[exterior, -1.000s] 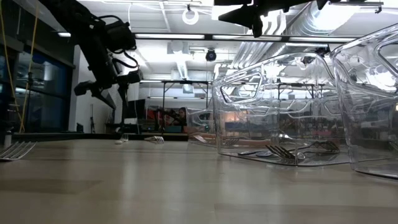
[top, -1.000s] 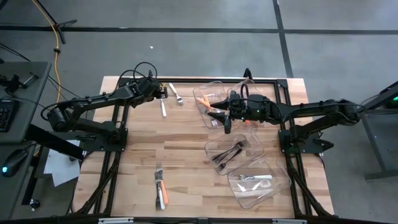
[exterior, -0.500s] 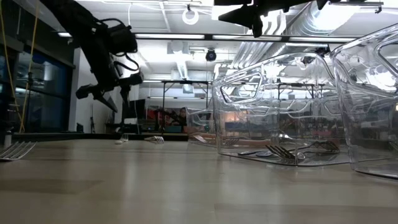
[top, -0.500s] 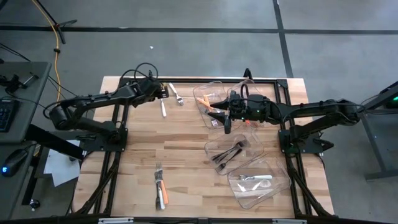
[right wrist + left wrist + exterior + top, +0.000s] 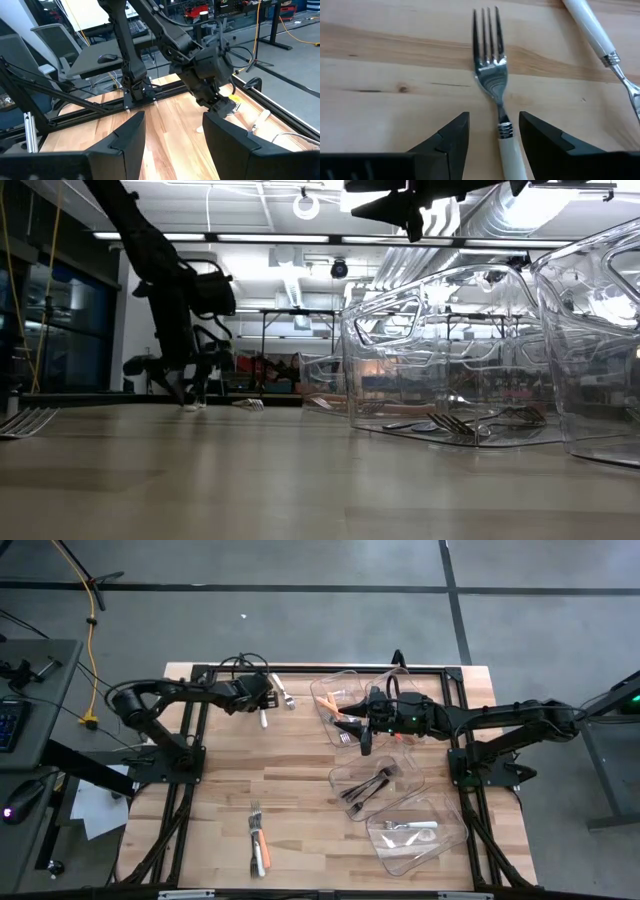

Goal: Sort silverware by color (type)
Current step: Put the white fork into the bottom transparent bin

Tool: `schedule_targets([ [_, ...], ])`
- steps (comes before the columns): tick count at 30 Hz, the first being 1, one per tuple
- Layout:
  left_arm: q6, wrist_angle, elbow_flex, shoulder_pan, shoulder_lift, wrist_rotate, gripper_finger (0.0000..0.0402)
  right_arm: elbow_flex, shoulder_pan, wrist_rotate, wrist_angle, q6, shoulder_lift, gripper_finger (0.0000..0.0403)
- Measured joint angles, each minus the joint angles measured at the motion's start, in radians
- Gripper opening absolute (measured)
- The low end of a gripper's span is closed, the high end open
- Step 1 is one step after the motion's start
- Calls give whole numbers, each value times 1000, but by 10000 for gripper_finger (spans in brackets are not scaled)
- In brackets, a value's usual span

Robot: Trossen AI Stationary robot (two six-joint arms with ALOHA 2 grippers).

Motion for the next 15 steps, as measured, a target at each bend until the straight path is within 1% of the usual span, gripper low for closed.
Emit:
schedule_targets([
  [5,13,46,1,-1,36,1,163,0,0,0,0,0,0,183],
  [11,-2,25,4,-1,54,0,163,0,0,3,0,0,0,183],
  [15,4,7,3,-3,56,5,157,0,0,32,0,0,0,183],
])
